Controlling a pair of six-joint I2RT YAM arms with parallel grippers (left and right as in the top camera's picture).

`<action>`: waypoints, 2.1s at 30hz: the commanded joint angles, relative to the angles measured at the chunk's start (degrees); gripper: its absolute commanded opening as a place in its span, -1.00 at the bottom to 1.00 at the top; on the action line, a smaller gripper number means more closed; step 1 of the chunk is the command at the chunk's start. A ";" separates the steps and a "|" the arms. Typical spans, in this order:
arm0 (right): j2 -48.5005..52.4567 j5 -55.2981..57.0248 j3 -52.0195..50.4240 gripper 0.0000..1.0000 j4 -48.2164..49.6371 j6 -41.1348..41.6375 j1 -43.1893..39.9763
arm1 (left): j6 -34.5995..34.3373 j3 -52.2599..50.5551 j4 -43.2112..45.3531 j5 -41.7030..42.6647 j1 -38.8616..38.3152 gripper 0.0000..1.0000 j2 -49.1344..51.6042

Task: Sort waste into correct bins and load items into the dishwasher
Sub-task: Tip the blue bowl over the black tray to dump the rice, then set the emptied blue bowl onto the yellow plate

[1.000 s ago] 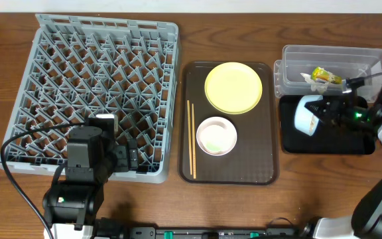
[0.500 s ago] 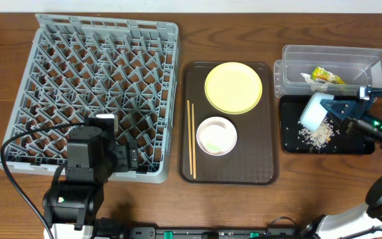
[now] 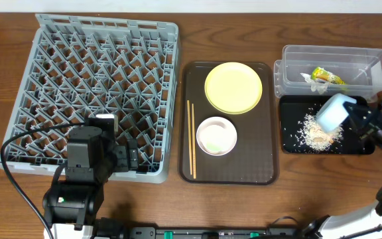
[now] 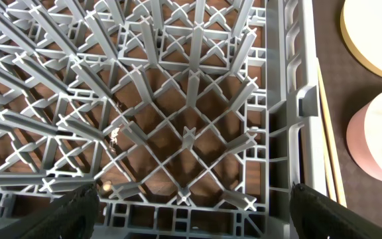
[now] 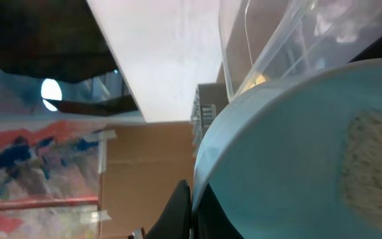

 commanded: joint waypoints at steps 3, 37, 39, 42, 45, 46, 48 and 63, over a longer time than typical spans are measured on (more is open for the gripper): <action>0.31 -3.58 -0.11 -0.98 0.02 -0.70 -2.97 | -0.72 1.18 -0.02 -0.11 0.24 0.84 -0.15; -0.76 -3.61 -0.11 -0.97 -1.09 -0.87 13.33 | -0.72 1.18 -0.02 -0.11 0.24 0.84 -0.15; -1.99 -2.84 -0.09 -0.97 -1.07 -2.80 15.72 | -0.72 1.18 -0.02 -0.13 0.24 0.84 -0.15; -5.18 0.74 0.11 -0.97 -0.20 -3.58 19.74 | -0.72 1.18 -0.02 -0.13 0.24 0.84 -0.15; -11.43 10.58 0.96 -0.98 3.10 -3.72 26.97 | -0.72 1.18 0.00 -0.11 0.24 0.84 -0.15; -13.18 15.19 1.33 -0.98 4.24 -3.43 29.49 | -0.74 1.18 0.00 -0.13 0.24 0.85 -0.15; -15.69 24.00 1.97 -0.98 6.36 -1.53 33.77 | -0.72 1.18 0.00 -0.13 0.24 0.84 -0.15; -14.21 79.03 2.21 -0.97 24.96 -13.73 70.03 | -0.74 1.18 0.00 -0.11 0.24 0.84 -0.15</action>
